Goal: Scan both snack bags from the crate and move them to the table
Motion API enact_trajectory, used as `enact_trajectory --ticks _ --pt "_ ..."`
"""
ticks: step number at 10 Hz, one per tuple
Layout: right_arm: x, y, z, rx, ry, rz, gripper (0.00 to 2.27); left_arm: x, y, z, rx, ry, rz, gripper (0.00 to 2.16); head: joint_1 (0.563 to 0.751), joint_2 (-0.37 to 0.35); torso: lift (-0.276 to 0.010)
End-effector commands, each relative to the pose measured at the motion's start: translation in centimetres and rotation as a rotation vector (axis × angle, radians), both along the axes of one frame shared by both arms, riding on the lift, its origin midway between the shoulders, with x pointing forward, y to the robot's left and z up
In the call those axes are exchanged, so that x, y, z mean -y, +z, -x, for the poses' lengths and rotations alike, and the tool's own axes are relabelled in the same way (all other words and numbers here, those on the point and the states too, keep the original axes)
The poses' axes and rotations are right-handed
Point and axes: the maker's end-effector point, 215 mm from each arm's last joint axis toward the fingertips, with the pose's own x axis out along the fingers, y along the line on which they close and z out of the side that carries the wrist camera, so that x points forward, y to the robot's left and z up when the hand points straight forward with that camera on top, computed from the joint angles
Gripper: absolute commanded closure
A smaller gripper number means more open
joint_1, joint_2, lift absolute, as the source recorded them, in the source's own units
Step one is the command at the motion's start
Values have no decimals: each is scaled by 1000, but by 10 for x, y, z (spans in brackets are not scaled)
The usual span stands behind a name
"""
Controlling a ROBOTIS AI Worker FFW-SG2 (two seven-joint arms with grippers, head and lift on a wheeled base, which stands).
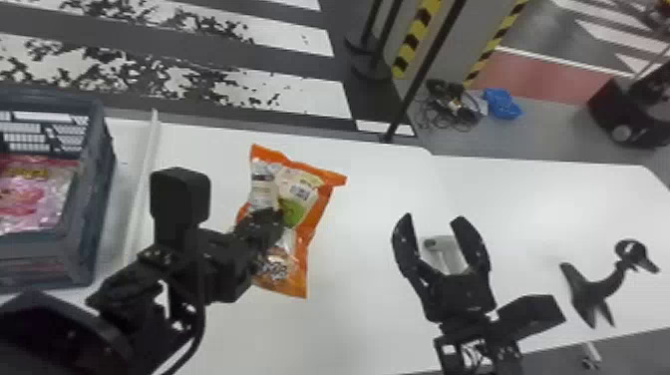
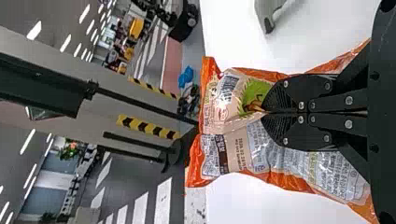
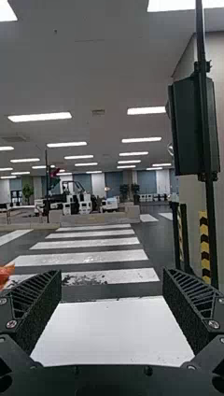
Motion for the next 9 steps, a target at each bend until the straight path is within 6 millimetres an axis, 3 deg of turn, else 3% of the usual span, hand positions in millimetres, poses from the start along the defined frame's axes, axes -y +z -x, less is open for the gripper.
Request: enact_trajectory --ticks 1,5,6,8,9 --pt "1 4 -2 9 -1 -1 127 21 -24 13 -62 -51 40 2148 695 -350 -87" --pt "-3 10 -8 23 4 -10 127 99 -70 52 -171 -233 95 2148 695 -350 -87" --pt "-3 11 -10 25 4 -12 127 111 -79 59 -190 -259 90 2148 695 -350 -87" --pt "-2 10 -11 24 3 -15 127 108 -104 53 -189 -247 23 2145 695 -350 -87" --pt "-2 9 -11 22 2 -17 127 101 -108 39 -158 -197 9 1720 695 -350 -87"
